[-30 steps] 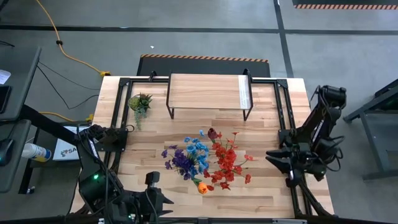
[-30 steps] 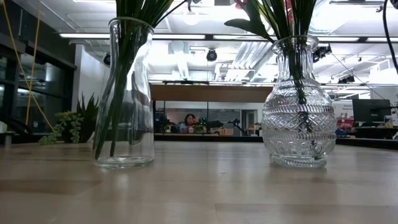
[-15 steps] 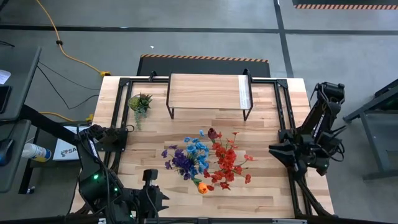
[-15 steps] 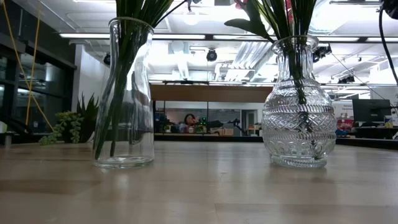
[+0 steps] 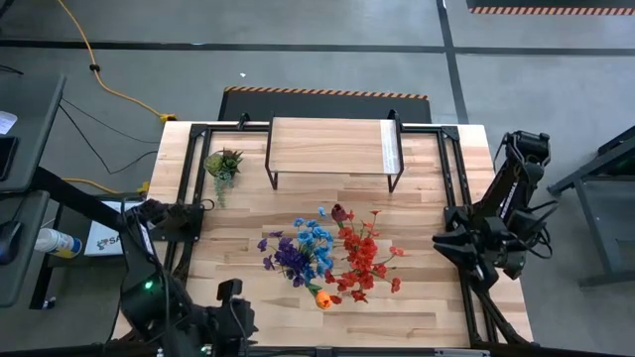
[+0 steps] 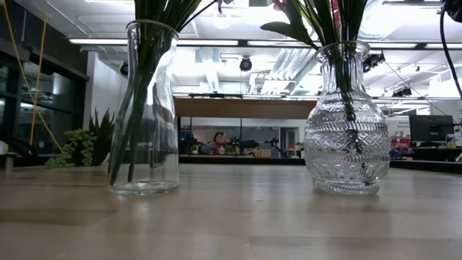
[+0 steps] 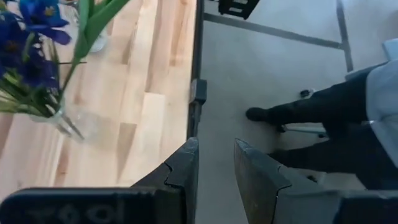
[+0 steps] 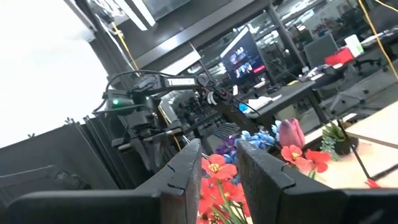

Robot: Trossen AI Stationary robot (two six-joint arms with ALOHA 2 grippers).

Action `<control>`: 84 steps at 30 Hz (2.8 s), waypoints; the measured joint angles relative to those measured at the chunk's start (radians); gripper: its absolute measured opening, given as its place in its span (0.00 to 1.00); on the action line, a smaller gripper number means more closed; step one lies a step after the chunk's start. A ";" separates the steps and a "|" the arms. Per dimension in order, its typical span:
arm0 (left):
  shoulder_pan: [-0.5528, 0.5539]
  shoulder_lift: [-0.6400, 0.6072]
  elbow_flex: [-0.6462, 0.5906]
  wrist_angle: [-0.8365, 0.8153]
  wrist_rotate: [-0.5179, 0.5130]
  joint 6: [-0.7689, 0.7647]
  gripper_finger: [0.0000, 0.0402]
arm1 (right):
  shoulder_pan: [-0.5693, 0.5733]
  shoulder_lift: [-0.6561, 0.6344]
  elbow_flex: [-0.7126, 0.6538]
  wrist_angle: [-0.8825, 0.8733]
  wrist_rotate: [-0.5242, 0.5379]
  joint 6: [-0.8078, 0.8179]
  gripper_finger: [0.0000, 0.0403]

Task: Pick and place flowers into a vace then onto a shelf
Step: Put the left transparent flower vase with the flowers on the shelf

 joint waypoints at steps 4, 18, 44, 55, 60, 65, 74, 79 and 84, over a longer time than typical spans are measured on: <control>-0.023 0.027 0.000 0.028 -0.032 -0.014 0.33 | 0.000 0.000 0.000 0.000 -0.011 0.000 0.23; -0.037 0.178 -0.001 0.096 -0.059 -0.023 0.33 | -0.001 -0.035 0.000 0.000 -0.028 -0.021 0.23; -0.030 0.306 0.000 0.193 -0.065 -0.164 0.33 | -0.001 -0.062 0.000 0.000 -0.107 -0.046 0.23; -0.038 0.308 -0.006 -0.048 -0.104 -0.486 0.33 | 0.006 -0.119 0.000 -0.001 -0.185 -0.092 0.23; -0.051 0.317 -0.091 -0.056 -0.162 -0.634 0.33 | 0.049 -0.148 0.000 -0.001 -0.214 -0.140 0.23; -0.054 0.315 -0.217 -0.005 -0.188 -0.772 0.33 | 0.084 -0.169 0.000 -0.001 -0.223 -0.196 0.23; -0.070 0.313 -0.391 0.082 -0.407 -0.925 0.33 | 0.085 -0.192 0.000 -0.001 -0.324 -0.221 0.23; -0.070 0.313 -0.476 0.087 -0.512 -1.009 0.33 | 0.085 -0.189 0.000 -0.002 -0.321 -0.220 0.23; -0.051 0.313 -0.551 0.095 -0.559 -1.042 0.33 | 0.085 -0.189 0.000 -0.004 -0.321 -0.218 0.23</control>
